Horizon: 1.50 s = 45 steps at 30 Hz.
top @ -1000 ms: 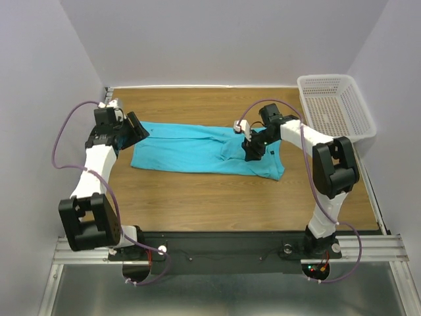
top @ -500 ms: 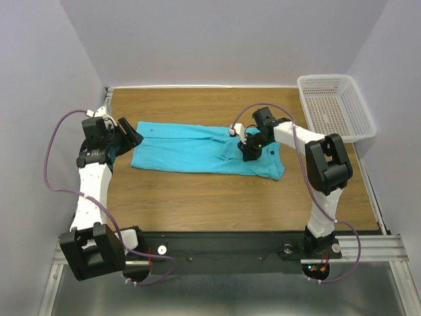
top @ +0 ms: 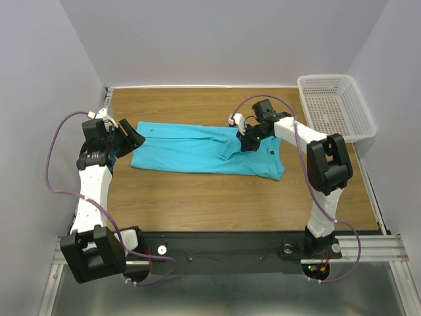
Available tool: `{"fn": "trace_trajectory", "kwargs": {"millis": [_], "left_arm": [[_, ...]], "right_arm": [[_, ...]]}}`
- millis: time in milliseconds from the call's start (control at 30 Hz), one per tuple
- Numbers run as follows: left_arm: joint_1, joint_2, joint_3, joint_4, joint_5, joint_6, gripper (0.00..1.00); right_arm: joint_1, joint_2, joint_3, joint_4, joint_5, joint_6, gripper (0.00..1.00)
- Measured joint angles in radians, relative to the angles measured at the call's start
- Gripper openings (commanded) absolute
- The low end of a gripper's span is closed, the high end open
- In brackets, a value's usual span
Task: Fold and stack the t-shirts
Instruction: Fold the tshirt
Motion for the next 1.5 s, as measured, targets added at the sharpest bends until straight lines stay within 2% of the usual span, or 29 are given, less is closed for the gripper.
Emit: {"fn": "trace_trajectory", "kwargs": {"millis": [167,333,533,667,833,867,1000,1100,1233,1267,1333,1433,1500], "left_arm": [[0.0,-0.002,-0.012,-0.002,0.009,0.0,0.69],[0.0,-0.002,-0.012,-0.002,0.016,-0.001,0.69],[0.0,-0.002,-0.012,0.001,0.025,-0.001,0.69],[0.0,-0.002,-0.018,0.002,0.037,-0.001,0.69],[0.0,-0.002,-0.029,0.0,0.045,-0.002,0.69],[0.0,-0.002,-0.029,0.002,0.046,-0.002,0.69],[0.0,-0.002,-0.029,0.001,0.049,-0.002,0.69],[0.0,-0.002,-0.029,0.002,0.056,-0.002,0.69],[0.0,-0.002,-0.031,0.003,0.061,-0.002,0.69],[0.0,-0.002,-0.032,0.004,0.061,-0.002,0.69],[0.0,-0.002,-0.045,0.014,0.06,-0.003,0.69],[0.0,-0.001,-0.073,0.007,0.05,-0.011,0.69],[0.0,0.002,-0.09,-0.009,0.039,-0.026,0.68]], "right_arm": [[0.007,0.021,0.059,-0.002,0.005,0.04,0.0],[0.033,0.11,0.189,0.027,0.056,0.142,0.01],[0.047,0.157,0.228,0.055,0.128,0.247,0.31],[0.052,0.159,0.228,0.089,0.191,0.325,0.36],[0.058,0.158,0.227,0.189,0.28,0.417,0.32],[0.058,0.157,0.227,0.201,0.282,0.426,0.27],[0.058,0.101,0.166,0.211,0.241,0.404,0.13],[0.058,0.04,0.112,0.195,0.182,0.372,0.11],[0.058,0.012,0.097,0.137,0.097,0.306,0.16],[0.058,-0.006,0.067,0.13,0.078,0.285,0.22],[0.058,-0.059,-0.002,0.091,0.052,0.239,0.24],[0.049,-0.215,-0.16,0.026,0.048,0.184,0.25],[0.037,-0.307,-0.229,-0.004,0.06,0.178,0.32]]}}
